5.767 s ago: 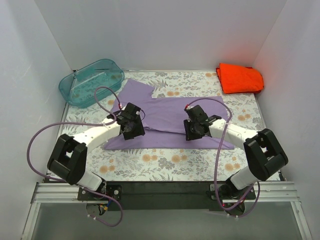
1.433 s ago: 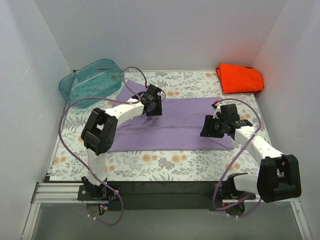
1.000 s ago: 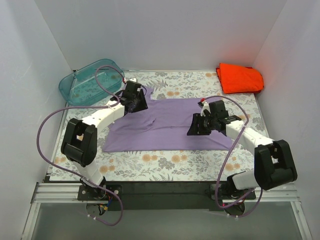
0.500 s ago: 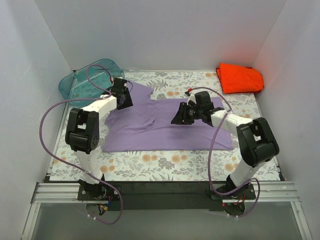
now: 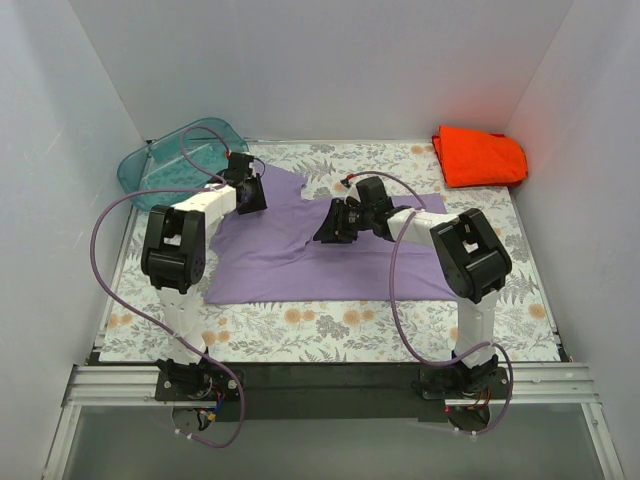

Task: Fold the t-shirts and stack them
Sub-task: Fold the tshirt

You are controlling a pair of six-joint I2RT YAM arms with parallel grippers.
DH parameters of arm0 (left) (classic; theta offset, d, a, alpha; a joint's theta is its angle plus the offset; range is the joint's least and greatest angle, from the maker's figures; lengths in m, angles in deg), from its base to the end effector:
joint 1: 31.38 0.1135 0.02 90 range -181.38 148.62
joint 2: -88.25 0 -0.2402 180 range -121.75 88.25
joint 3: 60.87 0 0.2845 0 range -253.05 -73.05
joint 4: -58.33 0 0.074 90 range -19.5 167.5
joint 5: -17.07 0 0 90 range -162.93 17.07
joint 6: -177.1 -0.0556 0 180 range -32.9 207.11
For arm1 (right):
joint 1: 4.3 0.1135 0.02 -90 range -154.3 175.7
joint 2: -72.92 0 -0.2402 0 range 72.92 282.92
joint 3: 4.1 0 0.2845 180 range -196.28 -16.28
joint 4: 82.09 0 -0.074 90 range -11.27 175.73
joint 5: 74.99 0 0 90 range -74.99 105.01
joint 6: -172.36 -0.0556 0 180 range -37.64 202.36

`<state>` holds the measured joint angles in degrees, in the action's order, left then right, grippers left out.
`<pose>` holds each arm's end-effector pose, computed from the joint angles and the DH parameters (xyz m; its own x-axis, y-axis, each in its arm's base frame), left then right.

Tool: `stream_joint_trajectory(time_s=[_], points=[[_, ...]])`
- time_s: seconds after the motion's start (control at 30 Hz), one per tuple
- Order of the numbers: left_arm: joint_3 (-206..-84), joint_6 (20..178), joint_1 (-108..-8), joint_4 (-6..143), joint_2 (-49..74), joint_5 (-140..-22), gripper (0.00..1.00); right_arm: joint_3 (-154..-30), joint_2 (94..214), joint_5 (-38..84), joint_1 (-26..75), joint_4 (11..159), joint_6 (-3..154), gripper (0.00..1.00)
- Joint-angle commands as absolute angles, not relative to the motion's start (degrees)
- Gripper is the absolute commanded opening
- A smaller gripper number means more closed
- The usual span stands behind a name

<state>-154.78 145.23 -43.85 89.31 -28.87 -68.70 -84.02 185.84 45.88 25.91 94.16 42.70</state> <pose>0.4566 -0.0968 0.1102 -0.5652 -0.7424 -0.3597 -0.5810 0.6678 -0.4653 0.3743 0.2509 0.1070 -0.9005 0.1096 -0.4209 -0.2760 0.6039 0.7477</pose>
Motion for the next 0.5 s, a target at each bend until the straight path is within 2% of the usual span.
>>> stream_joint_trajectory(time_s=[0.0, 0.23, 0.43, 0.47], points=[[-157.0, 144.1, -43.4, 88.3, -29.3, -69.4, 0.33, -87.6, 187.9, 46.2, 26.8, 97.4, 40.1, 0.45], [-157.6, 144.1, -43.4, 88.3, -30.6, -71.9, 0.25, -89.8, 191.7, 45.9, 27.3, 98.5, 38.1, 0.45], [-156.9, 144.6, -43.4, 88.3, -30.0, -72.8, 0.23, -90.1, 192.7, 45.7, 27.4, 98.7, 37.4, 0.45], [-157.0, 144.5, -43.4, 88.5, -30.1, -72.7, 0.19, -90.1, 192.9, 45.7, 27.5, 98.8, 37.2, 0.45]])
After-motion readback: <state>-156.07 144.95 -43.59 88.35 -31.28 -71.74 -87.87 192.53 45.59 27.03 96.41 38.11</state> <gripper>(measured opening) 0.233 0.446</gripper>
